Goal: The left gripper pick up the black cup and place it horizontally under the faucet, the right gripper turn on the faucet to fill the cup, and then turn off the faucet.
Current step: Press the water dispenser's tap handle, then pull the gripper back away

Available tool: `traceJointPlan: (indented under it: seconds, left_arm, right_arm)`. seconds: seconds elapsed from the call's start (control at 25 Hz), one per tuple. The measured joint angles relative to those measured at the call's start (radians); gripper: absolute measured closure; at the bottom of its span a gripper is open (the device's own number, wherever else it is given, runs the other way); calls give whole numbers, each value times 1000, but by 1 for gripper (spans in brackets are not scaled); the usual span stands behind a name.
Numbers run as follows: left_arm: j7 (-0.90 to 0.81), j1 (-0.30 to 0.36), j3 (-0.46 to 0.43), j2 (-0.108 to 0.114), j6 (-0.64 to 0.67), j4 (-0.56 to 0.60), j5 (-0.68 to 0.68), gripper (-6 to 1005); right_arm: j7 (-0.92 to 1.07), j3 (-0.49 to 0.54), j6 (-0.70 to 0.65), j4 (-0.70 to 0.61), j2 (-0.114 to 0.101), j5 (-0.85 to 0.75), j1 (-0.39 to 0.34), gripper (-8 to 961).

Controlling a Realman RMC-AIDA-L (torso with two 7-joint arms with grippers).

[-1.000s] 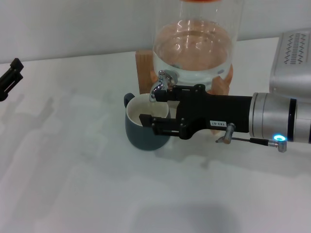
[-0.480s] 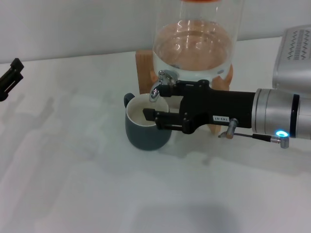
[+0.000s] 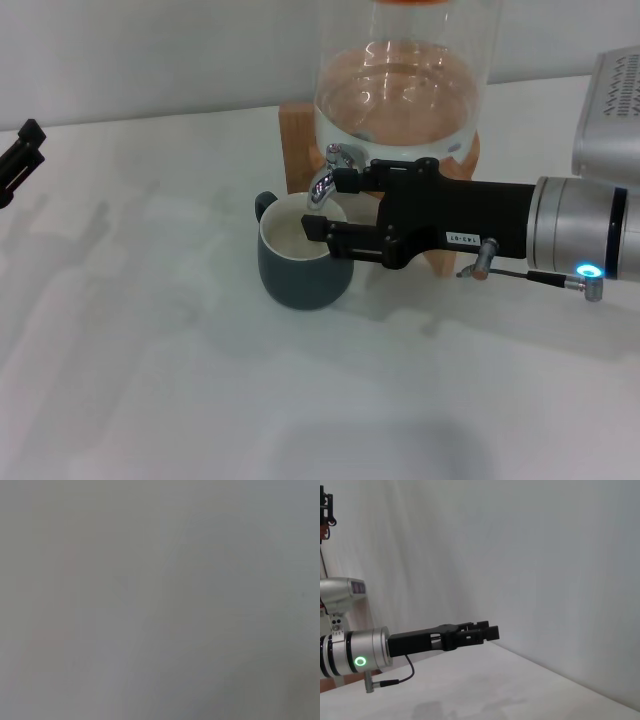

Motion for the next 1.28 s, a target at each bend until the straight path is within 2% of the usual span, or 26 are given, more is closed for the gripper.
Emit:
traceJointPlan:
  seconds: [1.28]
  left_arm:
    - [0, -10, 0, 0, -1, 2, 0, 109]
  right_arm:
    - [-1, 54, 11, 14, 0, 0, -5, 276]
